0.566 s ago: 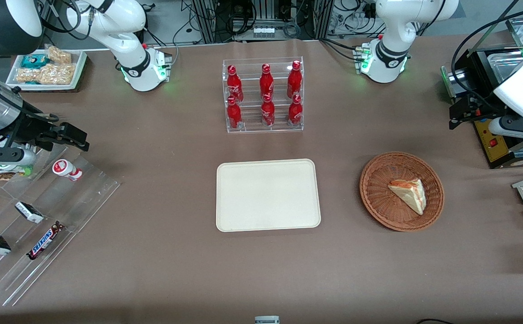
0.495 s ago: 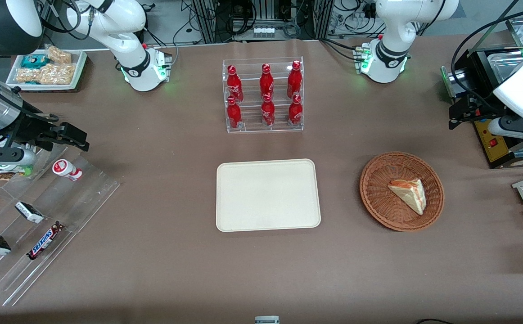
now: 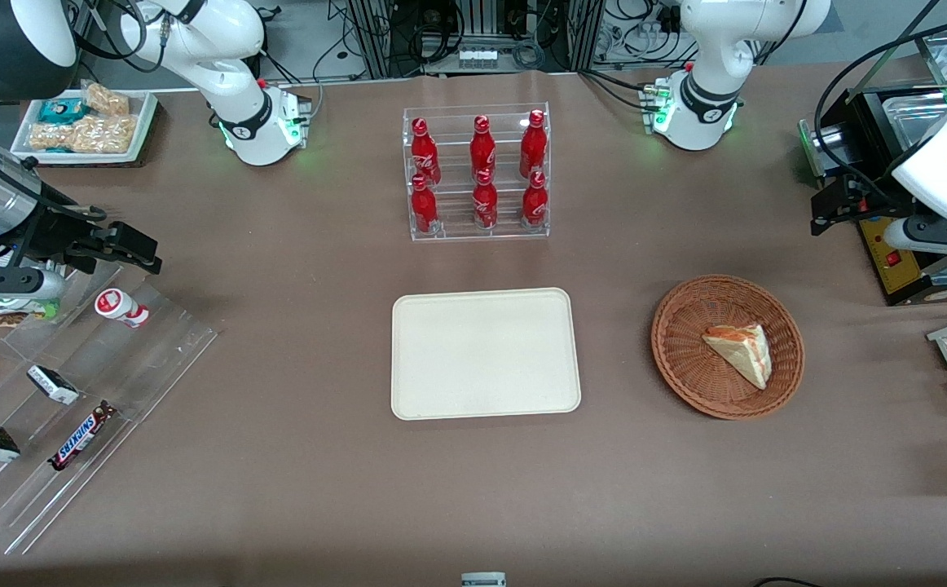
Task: Place sandwich from basket to tray
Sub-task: 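Move the left gripper over the wicker basket toward the sandwich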
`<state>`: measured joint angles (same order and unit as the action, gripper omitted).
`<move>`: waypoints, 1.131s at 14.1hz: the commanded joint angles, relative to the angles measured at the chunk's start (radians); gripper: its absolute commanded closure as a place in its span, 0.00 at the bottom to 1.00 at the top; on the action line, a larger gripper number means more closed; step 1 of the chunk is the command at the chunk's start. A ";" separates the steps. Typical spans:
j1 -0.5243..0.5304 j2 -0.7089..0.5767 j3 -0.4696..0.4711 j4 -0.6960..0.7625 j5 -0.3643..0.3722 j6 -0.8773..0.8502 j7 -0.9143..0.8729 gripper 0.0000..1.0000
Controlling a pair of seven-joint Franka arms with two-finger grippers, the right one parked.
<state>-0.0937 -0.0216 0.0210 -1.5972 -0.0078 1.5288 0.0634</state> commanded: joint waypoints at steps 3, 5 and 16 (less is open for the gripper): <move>0.012 0.031 -0.009 -0.027 -0.014 -0.012 -0.025 0.00; 0.012 0.058 -0.006 -0.079 -0.003 0.042 -0.027 0.00; 0.017 0.137 -0.001 -0.501 0.052 0.669 -0.261 0.00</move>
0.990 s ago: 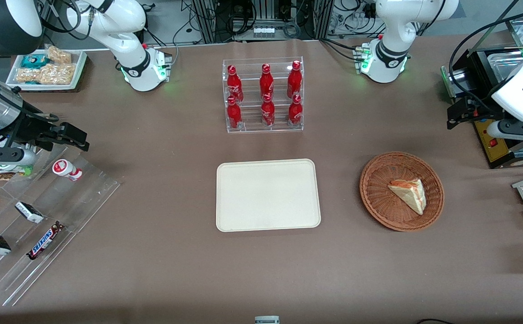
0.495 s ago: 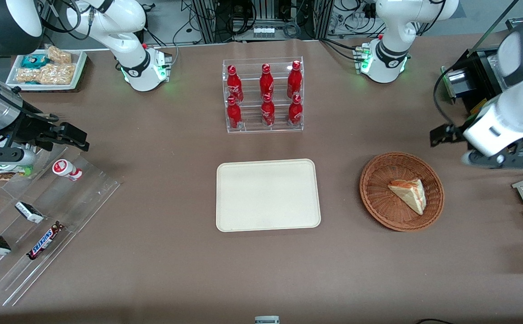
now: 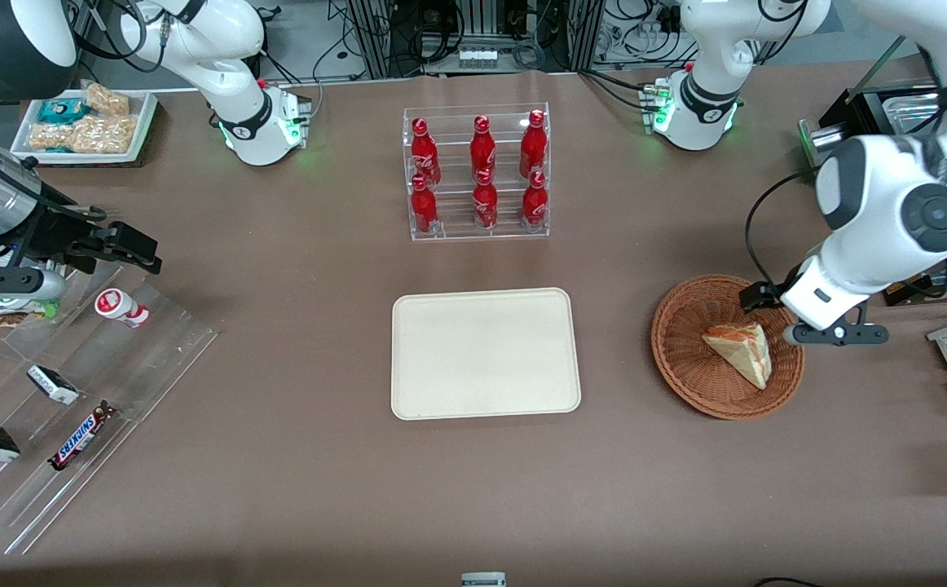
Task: Place sandwich from basket to tray
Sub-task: 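Lower the left gripper and close it on the wrapped sandwich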
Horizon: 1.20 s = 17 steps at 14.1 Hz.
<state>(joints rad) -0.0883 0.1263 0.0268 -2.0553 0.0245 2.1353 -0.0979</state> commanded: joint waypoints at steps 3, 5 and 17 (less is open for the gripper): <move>0.010 0.025 0.010 -0.046 0.021 0.130 -0.424 0.00; 0.010 0.047 0.010 -0.046 0.023 0.156 -0.633 0.00; 0.010 0.182 0.010 -0.039 0.009 0.250 -0.976 0.92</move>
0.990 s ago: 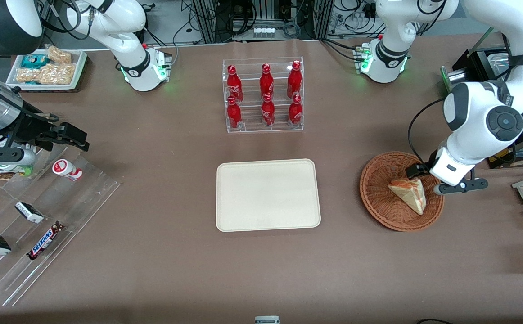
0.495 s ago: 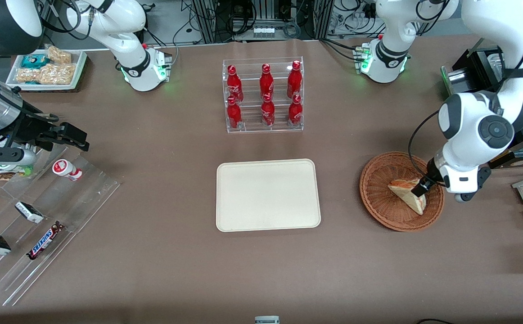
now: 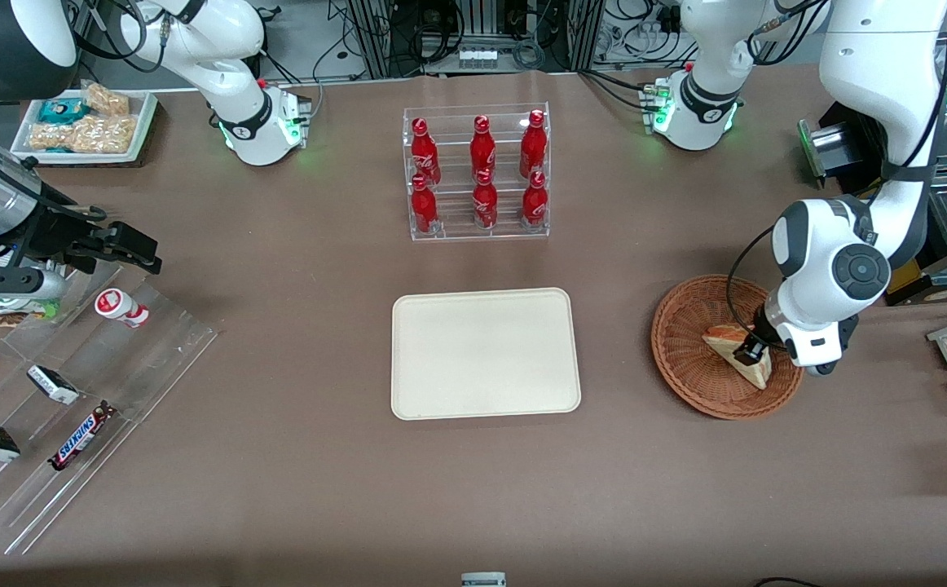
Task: Place sandwich from basket to tray
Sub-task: 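Lift the sandwich and carry it with the left gripper over the white tray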
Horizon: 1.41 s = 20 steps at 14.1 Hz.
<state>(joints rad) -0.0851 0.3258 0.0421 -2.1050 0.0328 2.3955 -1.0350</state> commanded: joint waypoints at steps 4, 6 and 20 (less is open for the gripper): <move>-0.005 -0.042 -0.014 0.116 -0.002 -0.137 -0.048 0.97; -0.036 -0.027 -0.033 0.244 -0.001 -0.269 -0.028 0.97; -0.536 0.354 -0.119 0.701 0.038 -0.250 0.107 0.99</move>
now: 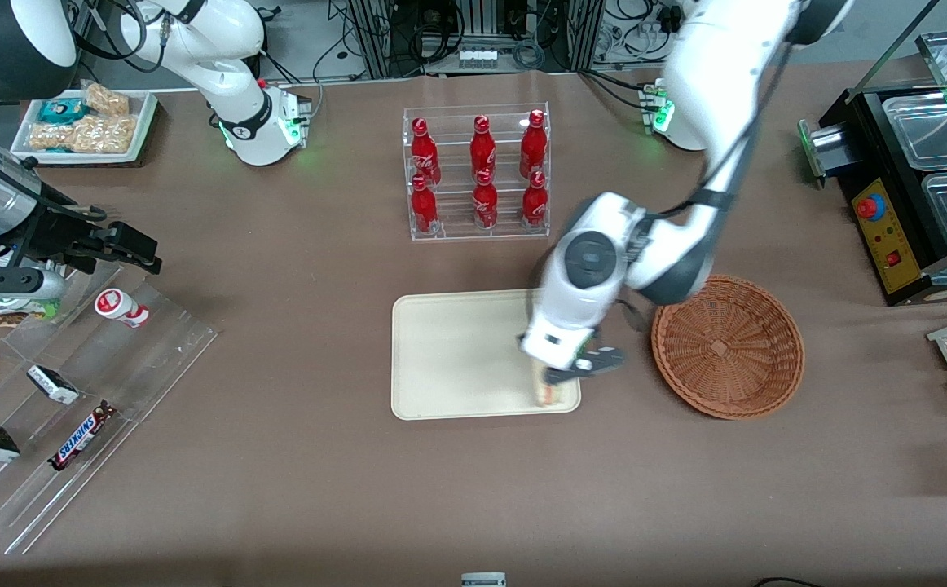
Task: Place sandwich from basket to tray
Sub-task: 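Lift the sandwich and carry it with the left gripper over the white tray, then lower the sandwich onto the tray and open the left gripper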
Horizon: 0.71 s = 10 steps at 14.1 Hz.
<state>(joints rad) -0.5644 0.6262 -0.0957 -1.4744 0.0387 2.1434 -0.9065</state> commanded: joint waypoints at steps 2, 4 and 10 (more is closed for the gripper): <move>-0.101 0.078 0.017 0.071 0.062 0.051 -0.064 0.99; -0.133 0.114 0.019 0.072 0.107 0.087 -0.107 0.98; -0.152 0.150 0.019 0.059 0.162 0.139 -0.190 0.10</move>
<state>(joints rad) -0.6999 0.7742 -0.0922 -1.4360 0.1774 2.2812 -1.0498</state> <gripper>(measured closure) 0.815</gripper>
